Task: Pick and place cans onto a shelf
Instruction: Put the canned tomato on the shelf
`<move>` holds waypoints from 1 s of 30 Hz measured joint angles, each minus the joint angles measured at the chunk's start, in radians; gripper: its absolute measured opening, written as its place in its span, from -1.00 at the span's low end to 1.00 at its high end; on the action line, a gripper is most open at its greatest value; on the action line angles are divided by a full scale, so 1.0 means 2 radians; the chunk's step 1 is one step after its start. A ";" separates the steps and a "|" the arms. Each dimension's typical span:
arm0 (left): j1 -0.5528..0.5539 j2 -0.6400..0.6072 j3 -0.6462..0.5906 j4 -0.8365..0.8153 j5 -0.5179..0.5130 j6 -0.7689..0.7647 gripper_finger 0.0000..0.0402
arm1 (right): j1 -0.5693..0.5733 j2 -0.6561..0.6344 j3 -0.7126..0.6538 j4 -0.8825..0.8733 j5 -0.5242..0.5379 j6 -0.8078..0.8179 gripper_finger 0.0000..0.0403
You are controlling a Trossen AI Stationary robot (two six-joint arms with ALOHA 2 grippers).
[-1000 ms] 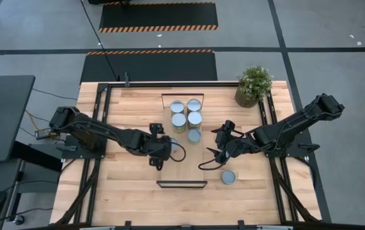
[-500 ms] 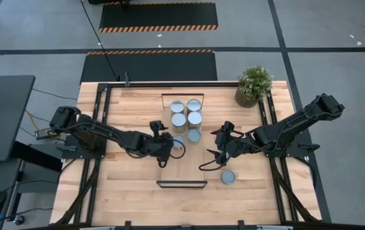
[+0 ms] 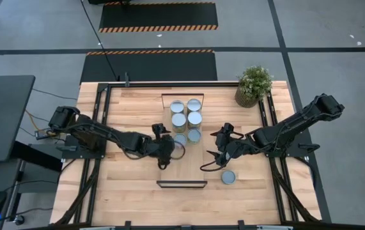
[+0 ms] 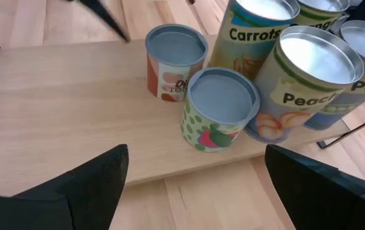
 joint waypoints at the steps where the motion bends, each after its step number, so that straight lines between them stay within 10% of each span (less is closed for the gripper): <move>1: -0.006 0.004 0.000 0.010 -0.006 0.005 0.93 | 0.000 0.000 -0.003 0.005 0.000 0.000 0.86; 14: -0.029 0.061 0.000 0.095 -0.142 0.066 0.93 | 0.000 0.000 -0.014 0.034 0.001 -0.005 0.86; 30: -0.020 0.056 0.000 0.109 -0.146 0.073 0.93 | 0.000 0.000 -0.014 0.026 -0.003 -0.013 0.86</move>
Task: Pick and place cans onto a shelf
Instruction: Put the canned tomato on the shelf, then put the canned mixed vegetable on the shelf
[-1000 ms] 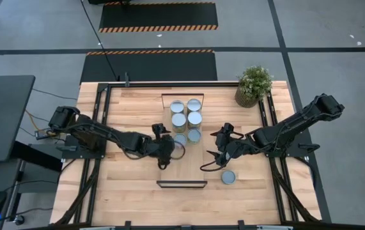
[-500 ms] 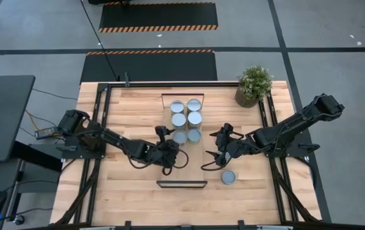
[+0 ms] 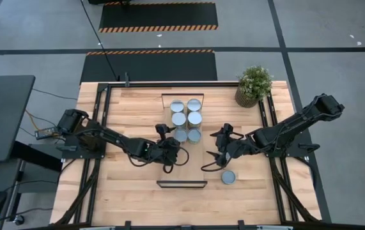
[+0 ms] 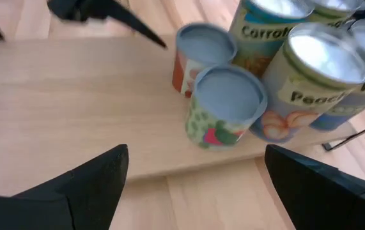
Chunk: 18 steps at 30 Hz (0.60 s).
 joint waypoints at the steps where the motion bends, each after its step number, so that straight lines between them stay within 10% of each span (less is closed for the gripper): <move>1: -0.003 -0.003 0.000 -0.001 0.005 0.004 0.93 | 0.001 -0.001 0.000 -0.007 -0.004 -0.001 0.86; 10: -0.017 -0.053 0.000 -0.064 0.081 0.016 0.93 | 0.005 -0.005 0.000 -0.092 -0.090 0.040 0.86; 18: -0.009 -0.124 0.000 -0.131 0.089 -0.014 0.93 | 0.047 -0.006 -0.006 -0.136 -0.054 0.071 0.86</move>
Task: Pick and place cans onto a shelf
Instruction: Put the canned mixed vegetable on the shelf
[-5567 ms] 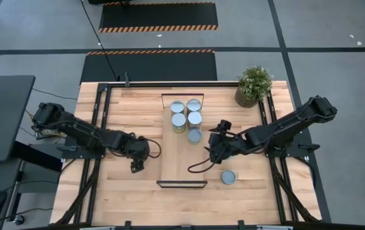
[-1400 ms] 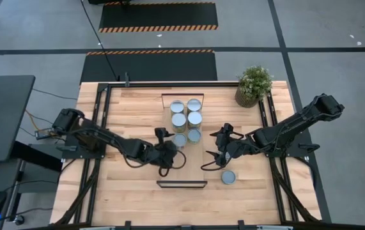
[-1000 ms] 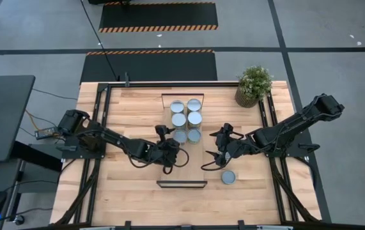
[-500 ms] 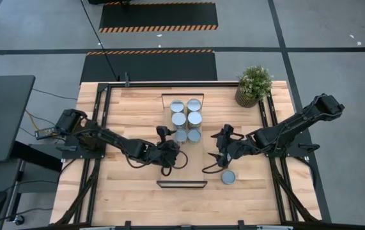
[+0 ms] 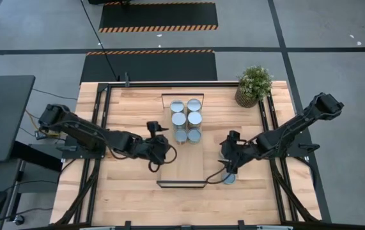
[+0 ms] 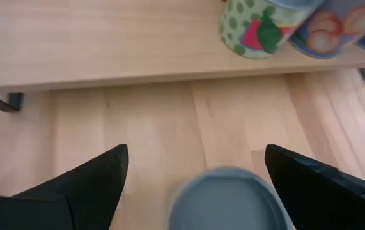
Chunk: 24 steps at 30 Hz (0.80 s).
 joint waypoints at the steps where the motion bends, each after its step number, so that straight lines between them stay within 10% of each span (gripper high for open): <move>1: 0.002 -0.007 0.000 -0.007 0.000 -0.004 0.93 | 0.006 0.000 -0.004 0.000 0.009 0.005 0.86; 24: 0.016 -0.098 -0.052 -0.025 0.068 -0.053 0.93 | 0.075 -0.103 -0.079 -0.011 0.072 0.099 0.86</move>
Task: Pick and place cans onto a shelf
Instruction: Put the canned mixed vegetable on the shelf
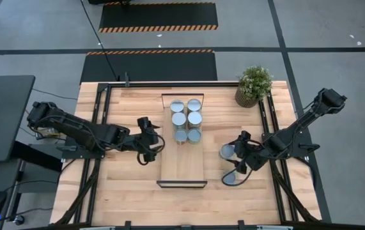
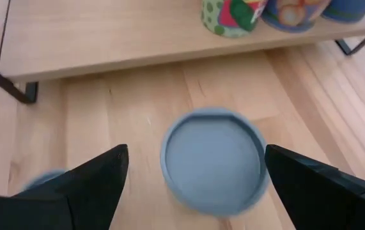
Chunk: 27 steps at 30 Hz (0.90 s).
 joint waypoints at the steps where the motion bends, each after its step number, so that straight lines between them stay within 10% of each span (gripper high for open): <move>1: 0.003 -0.001 -0.005 0.005 0.001 -0.003 0.93 | 0.005 -0.003 0.000 -0.009 0.000 0.005 0.86; 14: 0.006 -0.026 -0.018 0.015 0.007 -0.015 0.93 | 0.040 -0.005 -0.022 -0.093 -0.027 0.119 0.86; 27: 0.006 -0.025 -0.018 0.018 0.007 -0.015 0.93 | 0.010 0.018 -0.122 0.170 0.014 0.044 0.86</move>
